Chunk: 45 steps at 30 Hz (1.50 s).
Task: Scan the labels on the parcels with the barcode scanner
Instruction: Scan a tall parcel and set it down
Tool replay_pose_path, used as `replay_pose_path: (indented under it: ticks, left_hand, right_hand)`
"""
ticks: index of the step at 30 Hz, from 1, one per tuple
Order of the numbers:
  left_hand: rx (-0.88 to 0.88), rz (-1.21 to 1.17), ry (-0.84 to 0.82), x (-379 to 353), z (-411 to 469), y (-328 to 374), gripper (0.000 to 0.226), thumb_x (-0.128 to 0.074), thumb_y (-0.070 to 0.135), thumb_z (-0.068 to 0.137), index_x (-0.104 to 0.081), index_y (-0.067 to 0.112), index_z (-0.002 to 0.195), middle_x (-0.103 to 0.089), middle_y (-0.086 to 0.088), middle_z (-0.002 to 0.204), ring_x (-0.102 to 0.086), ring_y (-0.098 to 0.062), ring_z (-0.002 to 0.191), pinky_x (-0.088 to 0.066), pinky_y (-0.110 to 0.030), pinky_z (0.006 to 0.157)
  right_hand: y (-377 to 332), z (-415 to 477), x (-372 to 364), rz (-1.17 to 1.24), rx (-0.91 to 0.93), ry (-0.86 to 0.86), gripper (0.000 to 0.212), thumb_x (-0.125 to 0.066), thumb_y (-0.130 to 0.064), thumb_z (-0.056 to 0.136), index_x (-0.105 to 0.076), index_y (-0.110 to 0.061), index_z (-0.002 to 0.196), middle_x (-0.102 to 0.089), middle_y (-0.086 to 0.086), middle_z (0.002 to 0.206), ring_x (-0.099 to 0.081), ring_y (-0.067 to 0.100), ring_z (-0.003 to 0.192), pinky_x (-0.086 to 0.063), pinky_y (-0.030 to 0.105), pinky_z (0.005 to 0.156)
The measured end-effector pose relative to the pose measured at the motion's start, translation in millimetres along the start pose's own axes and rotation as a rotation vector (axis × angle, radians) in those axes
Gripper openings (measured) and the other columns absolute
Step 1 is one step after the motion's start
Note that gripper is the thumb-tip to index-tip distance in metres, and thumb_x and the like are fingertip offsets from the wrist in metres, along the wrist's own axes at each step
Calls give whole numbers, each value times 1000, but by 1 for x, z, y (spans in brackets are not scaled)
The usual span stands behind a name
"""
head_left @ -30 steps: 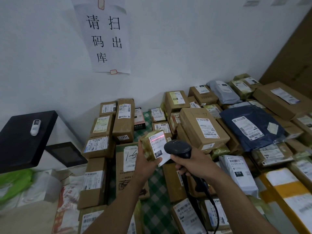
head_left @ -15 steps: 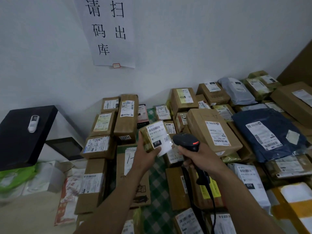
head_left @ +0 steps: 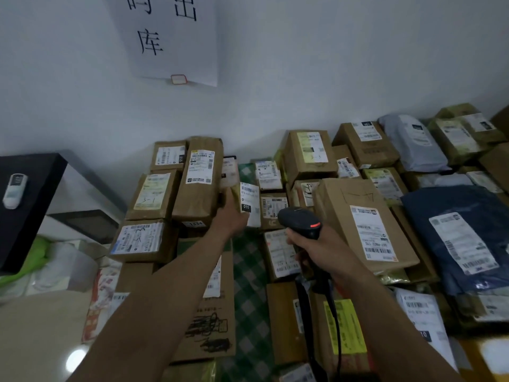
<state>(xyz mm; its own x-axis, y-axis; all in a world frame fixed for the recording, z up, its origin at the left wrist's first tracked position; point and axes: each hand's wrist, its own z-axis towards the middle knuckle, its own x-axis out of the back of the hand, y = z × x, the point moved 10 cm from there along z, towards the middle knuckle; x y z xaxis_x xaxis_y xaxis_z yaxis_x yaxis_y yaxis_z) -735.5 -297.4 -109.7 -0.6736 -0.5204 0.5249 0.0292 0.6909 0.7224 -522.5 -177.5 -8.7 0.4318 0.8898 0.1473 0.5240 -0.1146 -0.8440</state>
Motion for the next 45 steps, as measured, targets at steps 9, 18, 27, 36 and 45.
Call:
replay_pose_path:
  ticks: [9, 18, 27, 36, 45]
  left_hand:
    - [-35, 428, 57, -9, 12, -13, 83, -64, 17, 93, -20, 30, 162, -27, -14, 161, -38, -38, 142, -45, -51, 110]
    - [-118, 573, -204, -55, 41, -21, 90, -69, 30, 95, -12, 30, 164, 9, -8, 172, 11, -37, 157, -11, -58, 127]
    - [40, 621, -225, -45, 47, -29, 83, -48, 14, 102, 8, 12, 164, 22, -19, 168, 13, -43, 155, -15, -64, 124]
    - [-232, -21, 90, -65, -23, 14, 26, -68, 23, 95, -61, 38, 114, -65, 9, 123, -63, -8, 115, -57, -30, 93]
    - [165, -449, -68, -147, -58, -40, 62, -82, 17, 87, -52, 21, 141, -62, 5, 136, -58, -17, 128, -49, -38, 107]
  right_hand:
    - [10, 20, 3, 12, -25, 4, 23, -73, -48, 92, -69, -35, 110, -79, -5, 101, -73, 9, 75, -56, 31, 73]
    - [18, 24, 5, -13, -51, 10, 26, -73, -45, 93, -72, -25, 110, -78, -4, 93, -69, 6, 68, -54, 31, 70]
    - [22, 23, 9, -32, -63, 19, 25, -71, -41, 96, -73, -19, 108, -73, -10, 74, -66, 6, 61, -52, 28, 63]
    - [32, 7, 22, -64, -28, 63, 22, -73, -37, 96, -71, -25, 114, -79, -3, 97, -72, 13, 70, -55, 29, 67]
    - [47, -16, 23, -17, -54, 72, 26, -74, -46, 93, -73, -22, 103, -76, 17, 100, -71, 22, 74, -54, 39, 69]
